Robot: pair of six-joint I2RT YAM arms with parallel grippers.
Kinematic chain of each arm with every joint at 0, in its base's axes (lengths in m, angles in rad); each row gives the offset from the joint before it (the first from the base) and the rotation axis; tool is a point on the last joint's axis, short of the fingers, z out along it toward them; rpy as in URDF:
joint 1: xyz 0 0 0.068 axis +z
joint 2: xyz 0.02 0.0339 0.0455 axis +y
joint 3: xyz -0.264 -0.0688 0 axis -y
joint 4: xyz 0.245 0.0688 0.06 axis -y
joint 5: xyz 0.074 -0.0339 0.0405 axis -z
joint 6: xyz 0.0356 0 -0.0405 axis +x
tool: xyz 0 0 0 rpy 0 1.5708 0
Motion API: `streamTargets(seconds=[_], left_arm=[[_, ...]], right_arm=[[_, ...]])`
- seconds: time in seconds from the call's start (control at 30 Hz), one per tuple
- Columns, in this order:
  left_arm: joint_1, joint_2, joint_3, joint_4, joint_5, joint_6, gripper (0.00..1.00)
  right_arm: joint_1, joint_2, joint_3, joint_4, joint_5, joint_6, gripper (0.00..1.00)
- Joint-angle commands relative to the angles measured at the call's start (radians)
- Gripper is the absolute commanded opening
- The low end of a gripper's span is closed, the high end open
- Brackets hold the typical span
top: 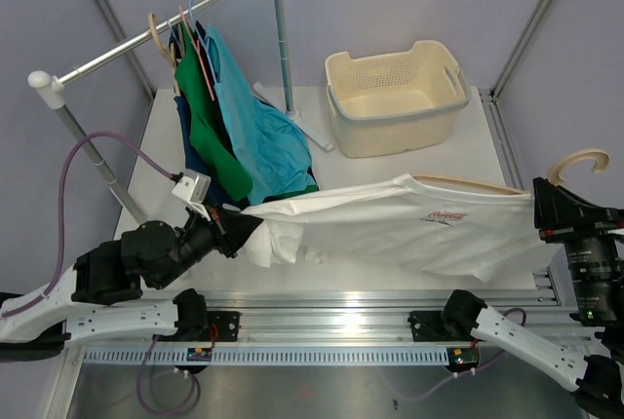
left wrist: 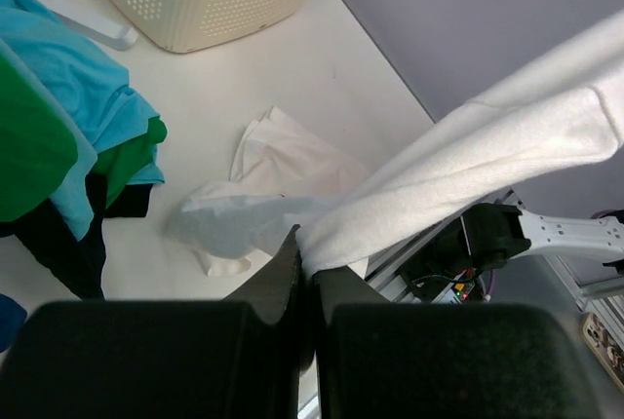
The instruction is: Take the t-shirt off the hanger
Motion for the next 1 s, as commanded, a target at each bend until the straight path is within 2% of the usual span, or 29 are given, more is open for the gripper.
streamTargets(seconds=[0.0,0.3,0.5,0.97], left_arm=[[0.002,0.002,0.028,-0.038,-0.129,-0.028,0.0],[0.002,0.053,0.017,-0.032,-0.083,-0.011,0.0],[0.002,0.089,-0.023,-0.035,-0.1,-0.019,0.0],[0.002,0.263,-0.089,-0.029,-0.129,-0.076,0.0]], right_arm=[[0.001,-0.044,0.052,0.064,0.098,-0.038,0.0],[0.001,-0.011,0.016,0.113,0.015,-0.067,0.0],[-0.001,0.023,0.03,0.165,-0.012,-0.05,0.0],[0.001,0.198,0.203,0.21,-0.063,-0.027,0.0]])
